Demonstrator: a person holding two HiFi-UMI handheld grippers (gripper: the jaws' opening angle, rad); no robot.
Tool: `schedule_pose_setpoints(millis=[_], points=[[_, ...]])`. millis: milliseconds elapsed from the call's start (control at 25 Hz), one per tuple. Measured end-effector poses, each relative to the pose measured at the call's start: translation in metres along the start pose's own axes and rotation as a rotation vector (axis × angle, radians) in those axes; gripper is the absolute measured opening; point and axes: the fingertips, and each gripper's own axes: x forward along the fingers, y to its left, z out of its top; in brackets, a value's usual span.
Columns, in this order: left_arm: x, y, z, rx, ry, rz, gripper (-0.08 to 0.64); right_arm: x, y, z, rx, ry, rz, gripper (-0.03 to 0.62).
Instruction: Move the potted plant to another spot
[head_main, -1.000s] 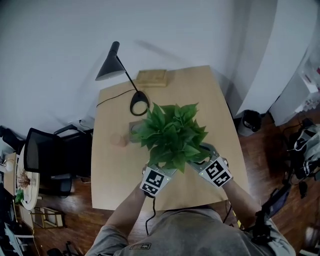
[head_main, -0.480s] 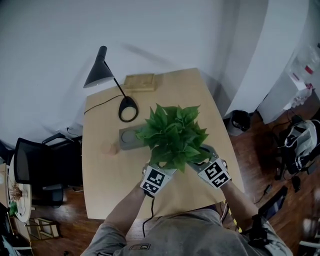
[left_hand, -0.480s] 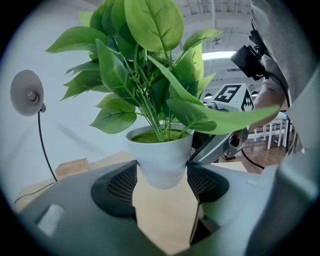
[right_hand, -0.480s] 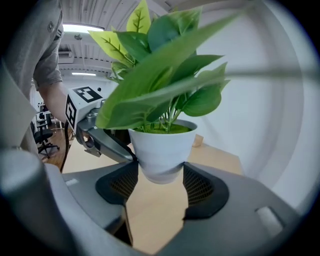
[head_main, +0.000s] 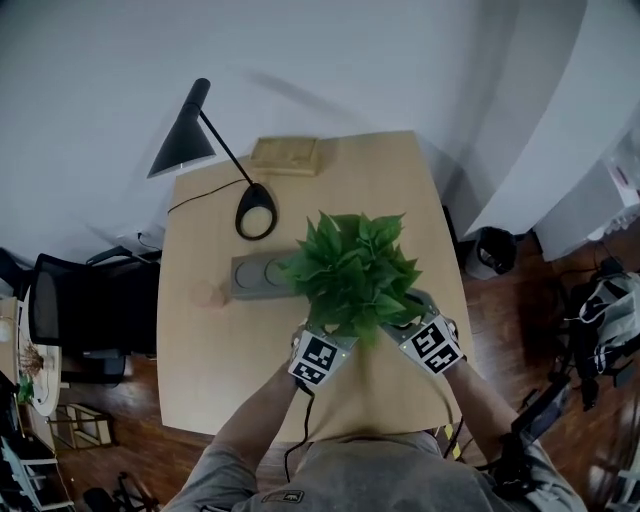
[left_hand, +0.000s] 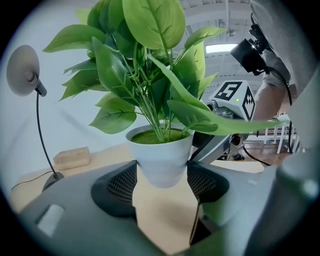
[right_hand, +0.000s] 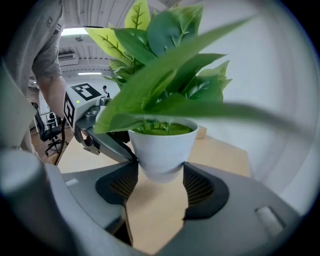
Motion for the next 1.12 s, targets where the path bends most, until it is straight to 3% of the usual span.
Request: schedule_pose_setpoints(millis=[640,1120], points=[[0.075,0.049,-0.068,-0.105,0.126,0.059,0.304,0.080,-0.057,-0.055,0.020,0.103,0.078,0.281],[0.098,0.057,-0.084,-0.094,0.138,0.078,0.298,0.100,-0.072,-0.076,0.056,0.109,0.070,0.270]])
